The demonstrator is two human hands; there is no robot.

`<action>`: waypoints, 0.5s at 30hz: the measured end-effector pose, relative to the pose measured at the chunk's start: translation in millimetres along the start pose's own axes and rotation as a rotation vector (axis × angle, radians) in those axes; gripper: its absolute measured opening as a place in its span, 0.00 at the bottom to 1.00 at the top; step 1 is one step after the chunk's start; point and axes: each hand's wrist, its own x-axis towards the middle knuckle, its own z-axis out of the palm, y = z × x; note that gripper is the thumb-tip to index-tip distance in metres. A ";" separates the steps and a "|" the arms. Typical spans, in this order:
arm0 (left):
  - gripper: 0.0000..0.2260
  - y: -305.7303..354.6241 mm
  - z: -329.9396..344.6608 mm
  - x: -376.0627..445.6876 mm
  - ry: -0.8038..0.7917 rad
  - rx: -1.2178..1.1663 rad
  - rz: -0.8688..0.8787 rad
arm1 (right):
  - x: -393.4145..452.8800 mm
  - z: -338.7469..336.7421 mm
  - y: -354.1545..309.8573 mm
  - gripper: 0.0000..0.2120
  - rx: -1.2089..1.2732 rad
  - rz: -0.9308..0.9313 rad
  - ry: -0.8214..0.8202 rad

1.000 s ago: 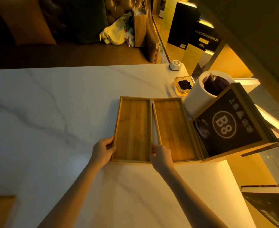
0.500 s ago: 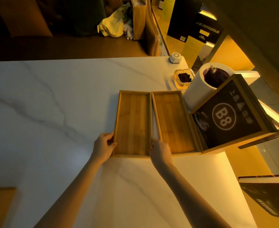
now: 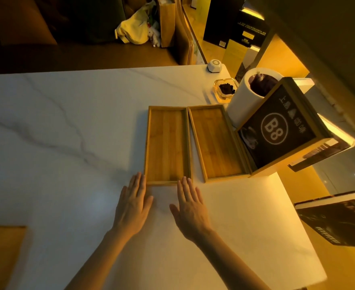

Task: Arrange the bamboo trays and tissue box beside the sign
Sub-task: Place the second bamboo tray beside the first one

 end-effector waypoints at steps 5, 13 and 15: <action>0.32 4.6 -0.1 0.4 -0.057 -0.021 -0.039 | -4.7 0.5 0.2 0.31 -0.075 0.021 -0.040; 0.31 8.6 -3.9 0.1 -0.081 -0.020 -0.042 | -6.0 -5.3 3.9 0.30 -0.057 0.011 -0.039; 0.31 11.3 -4.4 -0.5 -0.096 -0.013 -0.041 | -6.8 -6.5 6.5 0.29 -0.048 0.008 -0.037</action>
